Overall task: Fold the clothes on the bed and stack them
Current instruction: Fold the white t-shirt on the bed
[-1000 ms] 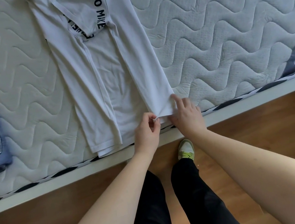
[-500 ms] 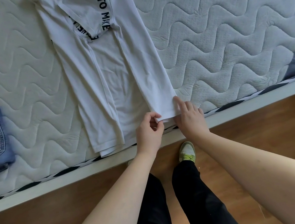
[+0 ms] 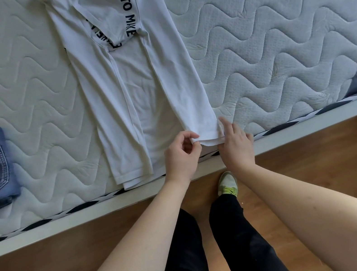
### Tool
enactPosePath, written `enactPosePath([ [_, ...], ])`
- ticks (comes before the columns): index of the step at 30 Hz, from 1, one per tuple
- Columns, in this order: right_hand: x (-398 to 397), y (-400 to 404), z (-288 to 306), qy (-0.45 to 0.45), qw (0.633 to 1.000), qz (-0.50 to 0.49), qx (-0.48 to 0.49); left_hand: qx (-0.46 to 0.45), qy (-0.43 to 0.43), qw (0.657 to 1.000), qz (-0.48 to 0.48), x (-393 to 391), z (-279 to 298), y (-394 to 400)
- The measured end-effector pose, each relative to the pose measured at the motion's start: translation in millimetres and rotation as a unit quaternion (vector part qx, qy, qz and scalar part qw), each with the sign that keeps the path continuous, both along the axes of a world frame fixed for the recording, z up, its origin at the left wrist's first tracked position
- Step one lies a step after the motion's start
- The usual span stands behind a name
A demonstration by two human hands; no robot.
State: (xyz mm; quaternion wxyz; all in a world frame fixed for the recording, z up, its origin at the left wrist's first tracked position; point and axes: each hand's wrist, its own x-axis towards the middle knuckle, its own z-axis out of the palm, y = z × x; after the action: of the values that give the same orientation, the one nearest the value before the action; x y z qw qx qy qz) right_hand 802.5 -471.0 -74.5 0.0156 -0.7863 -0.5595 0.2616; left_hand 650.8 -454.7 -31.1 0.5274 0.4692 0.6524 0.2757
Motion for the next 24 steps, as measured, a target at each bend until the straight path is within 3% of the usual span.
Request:
enactPosePath([
  [8, 6, -15, -6, -0.005, 0.999, -0.033, 0.02, -0.054, 0.116, 0.988, -0.084, -12, -37, -16],
  [14, 7, -18, -3, -0.064, 0.998, 0.003, -0.003, -0.095, 0.105, 0.982, -0.125, -13, -41, -13],
  [18, 2, -22, 2, -0.034, 0.998, 0.035, 0.041, -0.04, 0.11, 0.983, -0.143, -33, -27, -12],
  [24, -51, -9, 17, 0.066, 0.971, 0.183, 0.139, 0.089, 0.267, 0.959, -0.037, -105, -20, -20],
])
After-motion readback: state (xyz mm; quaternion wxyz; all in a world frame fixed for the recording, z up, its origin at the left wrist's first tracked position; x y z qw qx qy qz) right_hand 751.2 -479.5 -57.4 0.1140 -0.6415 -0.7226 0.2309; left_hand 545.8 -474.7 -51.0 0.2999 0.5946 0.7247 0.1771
